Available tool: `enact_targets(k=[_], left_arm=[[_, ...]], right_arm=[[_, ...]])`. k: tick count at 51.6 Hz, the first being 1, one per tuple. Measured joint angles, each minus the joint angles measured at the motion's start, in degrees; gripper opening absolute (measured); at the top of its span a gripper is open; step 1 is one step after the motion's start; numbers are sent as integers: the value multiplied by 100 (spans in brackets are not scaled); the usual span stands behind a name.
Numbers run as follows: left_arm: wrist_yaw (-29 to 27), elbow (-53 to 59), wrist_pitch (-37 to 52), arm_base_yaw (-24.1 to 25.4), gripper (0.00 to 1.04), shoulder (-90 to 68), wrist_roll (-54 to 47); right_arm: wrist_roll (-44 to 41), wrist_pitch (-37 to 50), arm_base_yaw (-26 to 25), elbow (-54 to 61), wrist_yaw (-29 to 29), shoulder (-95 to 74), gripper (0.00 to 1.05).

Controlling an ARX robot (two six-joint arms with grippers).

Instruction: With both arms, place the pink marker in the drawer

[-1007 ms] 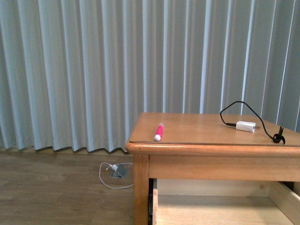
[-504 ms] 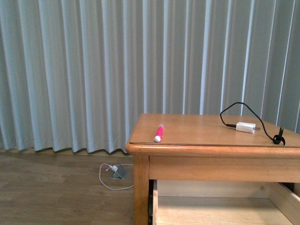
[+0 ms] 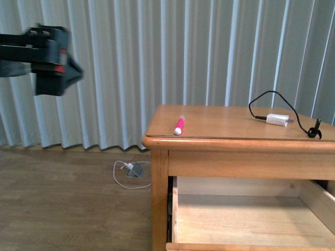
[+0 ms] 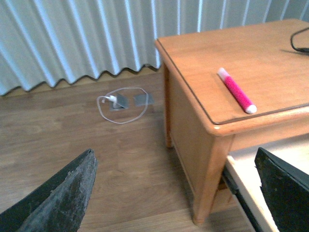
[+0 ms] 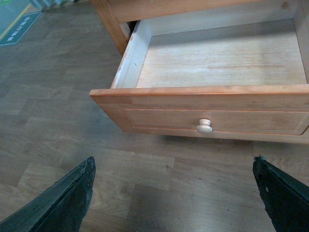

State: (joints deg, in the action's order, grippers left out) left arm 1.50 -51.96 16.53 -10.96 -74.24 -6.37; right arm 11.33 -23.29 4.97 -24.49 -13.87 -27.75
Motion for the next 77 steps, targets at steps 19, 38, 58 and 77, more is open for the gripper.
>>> enact_targets(k=[19, 38, 58, 77], left_arm=[[-354, -2216, -11, -824, 99, -2765, 221], [-260, -4280, -623, -1207, 99, -4489, 411], [-437, -5215, -1001, -1344, 99, -5340, 498], [-503, -5421, -1215, -1408, 85, -5447, 446]], right_arm=[[0, 2, 0, 0, 0, 0, 96], [0, 0, 0, 0, 0, 0, 96], [0, 0, 0, 0, 0, 0, 96], [0, 2, 0, 0, 0, 0, 96]])
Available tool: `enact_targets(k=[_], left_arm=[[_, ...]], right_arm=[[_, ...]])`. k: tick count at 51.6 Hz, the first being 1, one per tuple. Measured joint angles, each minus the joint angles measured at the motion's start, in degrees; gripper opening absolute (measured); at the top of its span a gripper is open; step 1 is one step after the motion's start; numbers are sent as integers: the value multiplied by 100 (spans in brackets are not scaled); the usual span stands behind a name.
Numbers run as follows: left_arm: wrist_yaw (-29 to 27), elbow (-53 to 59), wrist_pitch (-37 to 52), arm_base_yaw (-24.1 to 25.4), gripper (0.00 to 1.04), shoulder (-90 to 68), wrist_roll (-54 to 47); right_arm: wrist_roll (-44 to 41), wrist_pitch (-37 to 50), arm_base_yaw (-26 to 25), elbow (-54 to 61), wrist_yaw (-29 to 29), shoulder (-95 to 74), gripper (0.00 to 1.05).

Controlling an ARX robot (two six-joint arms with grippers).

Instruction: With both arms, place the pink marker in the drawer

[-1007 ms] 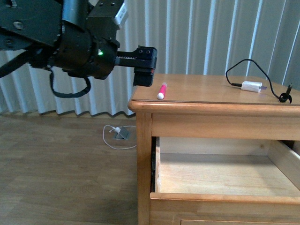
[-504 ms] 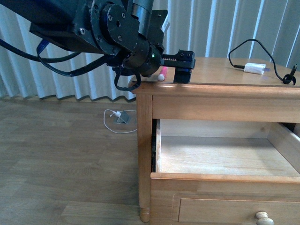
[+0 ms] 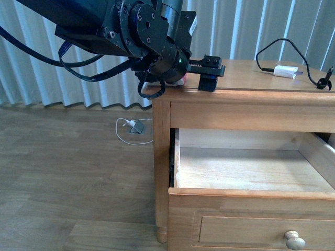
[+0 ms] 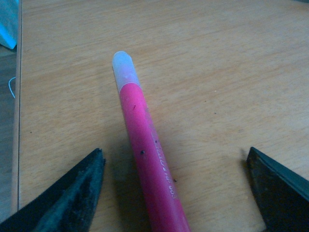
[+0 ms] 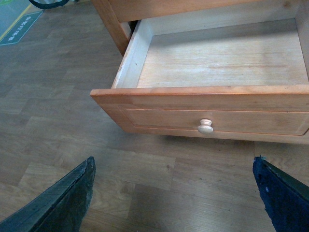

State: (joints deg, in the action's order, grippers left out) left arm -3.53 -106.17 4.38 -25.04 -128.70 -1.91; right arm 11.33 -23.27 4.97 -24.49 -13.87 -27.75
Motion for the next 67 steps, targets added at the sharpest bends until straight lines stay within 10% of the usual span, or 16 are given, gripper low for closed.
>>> enact_targets(k=[25, 49, 67], left_arm=[[168, 337, -7, 55, 16, 256, -334], [3119, 2450, 424, 411, 15, 2203, -1368], [3176, 3056, 752, 407, 15, 2035, -1602]], right_arm=[[0, 0, 0, 0, 0, 0, 96], [0, 0, 0, 0, 0, 0, 96], [0, 0, 0, 0, 0, 0, 96]])
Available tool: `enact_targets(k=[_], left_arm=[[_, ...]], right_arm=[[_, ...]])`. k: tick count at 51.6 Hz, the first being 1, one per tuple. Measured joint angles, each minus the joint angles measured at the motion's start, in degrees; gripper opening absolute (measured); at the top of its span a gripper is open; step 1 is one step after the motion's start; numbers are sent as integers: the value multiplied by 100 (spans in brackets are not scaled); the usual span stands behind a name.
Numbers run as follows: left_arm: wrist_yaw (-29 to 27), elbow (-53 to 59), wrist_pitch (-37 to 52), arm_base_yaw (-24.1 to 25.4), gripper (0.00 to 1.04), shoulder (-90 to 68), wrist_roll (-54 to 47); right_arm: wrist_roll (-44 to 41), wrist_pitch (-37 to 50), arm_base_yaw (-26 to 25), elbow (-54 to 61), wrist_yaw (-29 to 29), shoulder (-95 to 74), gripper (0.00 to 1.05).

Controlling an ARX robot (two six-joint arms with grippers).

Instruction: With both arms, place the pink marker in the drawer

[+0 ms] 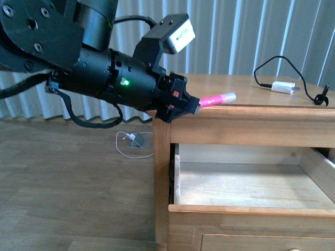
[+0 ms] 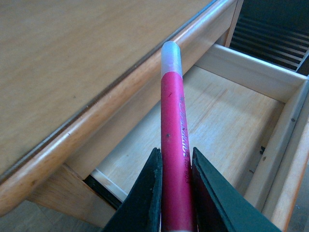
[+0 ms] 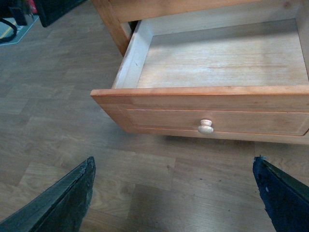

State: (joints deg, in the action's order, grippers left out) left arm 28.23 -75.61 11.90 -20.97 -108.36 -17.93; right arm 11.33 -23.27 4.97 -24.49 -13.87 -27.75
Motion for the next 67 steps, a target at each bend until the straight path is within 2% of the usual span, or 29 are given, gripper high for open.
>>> enact_targets(k=[21, 27, 39, 49, 57, 67], left_arm=[[-452, -35, 291, -431, 16, -968, 162], [-726, -50, 367, -496, 36, -1051, 170], [-922, 271, 870, -450, 72, -789, 337], [-1532, 925, 1211, -332, 101, 59, 531], [-2225, 1526, 1099, -116, 99, 997, 765], [-2675, 2752, 970, 267, 99, 2946, 981]], right_arm=[[0, -2, 0, 0, 0, 0, 96], [0, 0, 0, 0, 0, 0, 96], [0, 0, 0, 0, 0, 0, 96], [0, 0, 0, 0, 0, 0, 96], [0, -2, 0, 0, 0, 0, 96], [0, 0, 0, 0, 0, 0, 96]])
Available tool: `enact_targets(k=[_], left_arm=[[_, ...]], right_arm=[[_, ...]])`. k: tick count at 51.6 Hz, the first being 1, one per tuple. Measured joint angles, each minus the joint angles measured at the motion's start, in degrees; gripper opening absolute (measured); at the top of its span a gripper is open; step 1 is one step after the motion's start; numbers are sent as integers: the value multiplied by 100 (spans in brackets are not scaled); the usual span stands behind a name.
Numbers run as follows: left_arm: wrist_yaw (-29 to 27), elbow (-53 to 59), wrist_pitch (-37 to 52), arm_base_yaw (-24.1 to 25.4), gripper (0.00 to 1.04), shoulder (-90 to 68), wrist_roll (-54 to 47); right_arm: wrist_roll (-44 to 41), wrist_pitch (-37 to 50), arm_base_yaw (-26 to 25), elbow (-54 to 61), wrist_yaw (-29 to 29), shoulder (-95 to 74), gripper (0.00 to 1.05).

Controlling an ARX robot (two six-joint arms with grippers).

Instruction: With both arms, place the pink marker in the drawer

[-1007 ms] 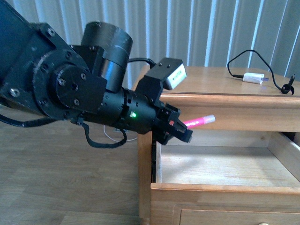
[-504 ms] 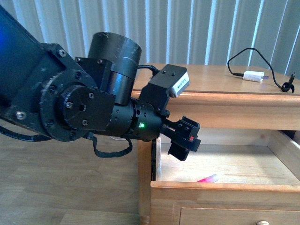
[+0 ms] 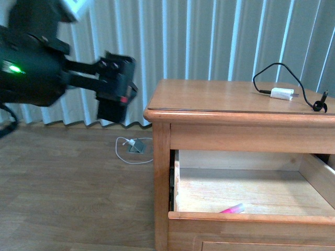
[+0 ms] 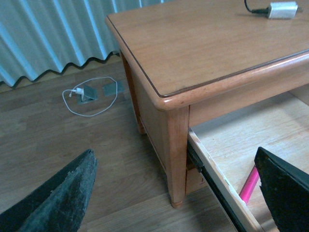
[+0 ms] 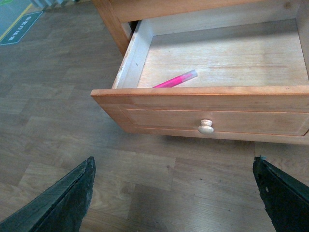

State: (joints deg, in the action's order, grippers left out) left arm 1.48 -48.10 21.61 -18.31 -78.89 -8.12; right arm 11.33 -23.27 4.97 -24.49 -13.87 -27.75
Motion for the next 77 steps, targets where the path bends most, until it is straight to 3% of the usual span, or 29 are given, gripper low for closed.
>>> enact_targets(k=[10, 20, 31, 36, 40, 44, 55, 77], left_arm=[[-175, 1034, -555, 273, 99, 2120, 586], [-509, 2079, -1537, 1106, 99, 4026, 1576], [-584, 2218, -1611, 1294, 99, 4387, 1978], [-262, 2570, -1082, 1532, 83, 4533, 1416], [-192, 3029, -883, 1805, 62, 4839, 1067], [-144, 3383, -800, 1814, 42, 5071, 942], [-149, 3891, -752, 1816, 4, 5512, 883], [-149, 4411, -933, 1816, 4, 6266, 857]], right_arm=[[0, 0, 0, 0, 0, 0, 96], [0, 0, 0, 0, 0, 0, 96], [0, 0, 0, 0, 0, 0, 96], [0, -2, 0, 0, 2, 0, 96], [0, 0, 0, 0, 0, 0, 96], [0, -2, 0, 0, 0, 0, 96], [0, -2, 0, 0, 2, 0, 96], [0, 0, 0, 0, 2, 0, 96]])
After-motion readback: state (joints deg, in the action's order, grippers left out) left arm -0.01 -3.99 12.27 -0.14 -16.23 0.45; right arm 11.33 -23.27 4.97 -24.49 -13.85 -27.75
